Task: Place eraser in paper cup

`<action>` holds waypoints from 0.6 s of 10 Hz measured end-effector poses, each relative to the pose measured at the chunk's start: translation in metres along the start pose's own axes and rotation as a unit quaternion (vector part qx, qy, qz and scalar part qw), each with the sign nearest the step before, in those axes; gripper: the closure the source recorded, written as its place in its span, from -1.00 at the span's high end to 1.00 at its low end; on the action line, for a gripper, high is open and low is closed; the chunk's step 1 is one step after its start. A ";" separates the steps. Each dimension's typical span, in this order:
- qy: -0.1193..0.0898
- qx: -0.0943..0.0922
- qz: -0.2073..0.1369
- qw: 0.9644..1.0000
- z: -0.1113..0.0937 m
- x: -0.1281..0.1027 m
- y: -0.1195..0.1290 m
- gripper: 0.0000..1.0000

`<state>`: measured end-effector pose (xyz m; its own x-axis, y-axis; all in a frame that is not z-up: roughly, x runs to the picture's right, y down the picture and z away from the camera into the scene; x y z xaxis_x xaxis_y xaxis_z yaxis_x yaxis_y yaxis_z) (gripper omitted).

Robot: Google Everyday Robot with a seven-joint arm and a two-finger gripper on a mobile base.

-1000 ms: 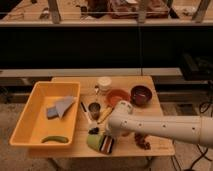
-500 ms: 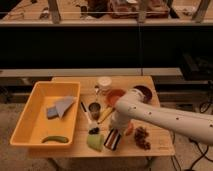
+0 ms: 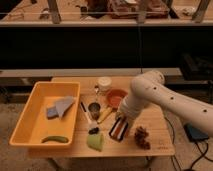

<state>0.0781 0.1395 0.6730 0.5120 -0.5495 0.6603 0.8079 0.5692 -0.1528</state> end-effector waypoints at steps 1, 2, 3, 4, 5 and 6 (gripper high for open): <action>0.000 0.000 -0.002 1.000 0.000 -0.001 -0.002 -1.00; 0.000 0.000 -0.001 1.000 0.000 0.000 -0.001 -1.00; 0.001 0.000 -0.002 1.000 0.000 0.000 -0.002 -1.00; 0.005 -0.001 0.001 1.000 0.000 0.000 -0.001 -1.00; 0.011 -0.001 0.007 1.000 -0.001 0.003 -0.002 -1.00; 0.018 -0.001 0.014 1.000 -0.004 0.011 -0.002 -1.00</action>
<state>0.0835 0.1298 0.6772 0.5445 -0.5552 0.6287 0.7935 0.5838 -0.1718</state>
